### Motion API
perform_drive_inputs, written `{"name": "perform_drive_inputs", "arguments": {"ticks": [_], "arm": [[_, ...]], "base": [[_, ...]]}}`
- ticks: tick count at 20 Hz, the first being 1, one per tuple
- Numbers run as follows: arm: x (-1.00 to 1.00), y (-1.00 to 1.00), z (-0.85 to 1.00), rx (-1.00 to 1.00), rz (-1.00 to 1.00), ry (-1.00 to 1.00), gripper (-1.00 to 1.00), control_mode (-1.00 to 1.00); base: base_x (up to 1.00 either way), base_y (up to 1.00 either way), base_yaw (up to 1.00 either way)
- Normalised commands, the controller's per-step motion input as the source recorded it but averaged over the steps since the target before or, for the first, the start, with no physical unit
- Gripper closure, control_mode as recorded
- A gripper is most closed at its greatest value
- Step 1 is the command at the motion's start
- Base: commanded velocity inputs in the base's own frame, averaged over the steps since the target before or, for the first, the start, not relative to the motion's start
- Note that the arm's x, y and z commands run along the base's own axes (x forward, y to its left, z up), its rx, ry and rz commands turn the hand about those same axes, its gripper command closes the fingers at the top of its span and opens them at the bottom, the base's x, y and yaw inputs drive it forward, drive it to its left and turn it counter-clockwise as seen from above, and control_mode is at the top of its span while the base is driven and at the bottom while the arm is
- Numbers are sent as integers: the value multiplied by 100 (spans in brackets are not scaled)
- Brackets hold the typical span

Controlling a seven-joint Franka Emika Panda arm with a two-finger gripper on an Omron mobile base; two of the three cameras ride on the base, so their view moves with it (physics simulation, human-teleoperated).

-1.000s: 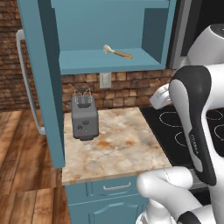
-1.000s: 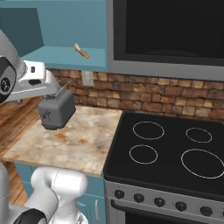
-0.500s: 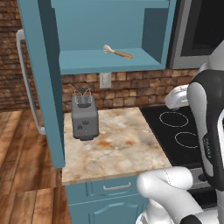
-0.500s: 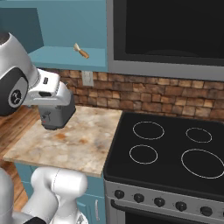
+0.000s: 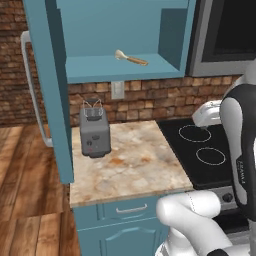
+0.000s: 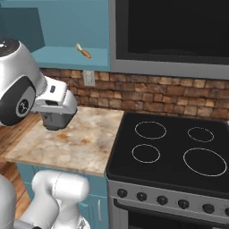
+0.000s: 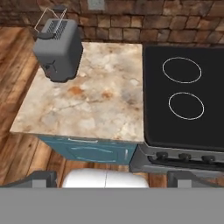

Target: Organize the utensils by type. Pick up the wooden spoons from the counter and place them in the open cabinet. Then pick up the metallic utensils from the counter and place them in the open drawer.

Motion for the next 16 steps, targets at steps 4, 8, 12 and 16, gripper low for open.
{"name": "perform_drive_inputs", "arguments": {"ticks": [4,8,12,16], "arm": [[0,0,0,0,0,0,-100,100],[0,0,0,0,0,0,-100,100],[0,0,0,0,0,0,-100,100],[0,0,0,0,0,0,-100,100]], "base": [[-88,-17,-1],[-100,-14,0],[-91,-37,-5],[3,-79,-8]]}}
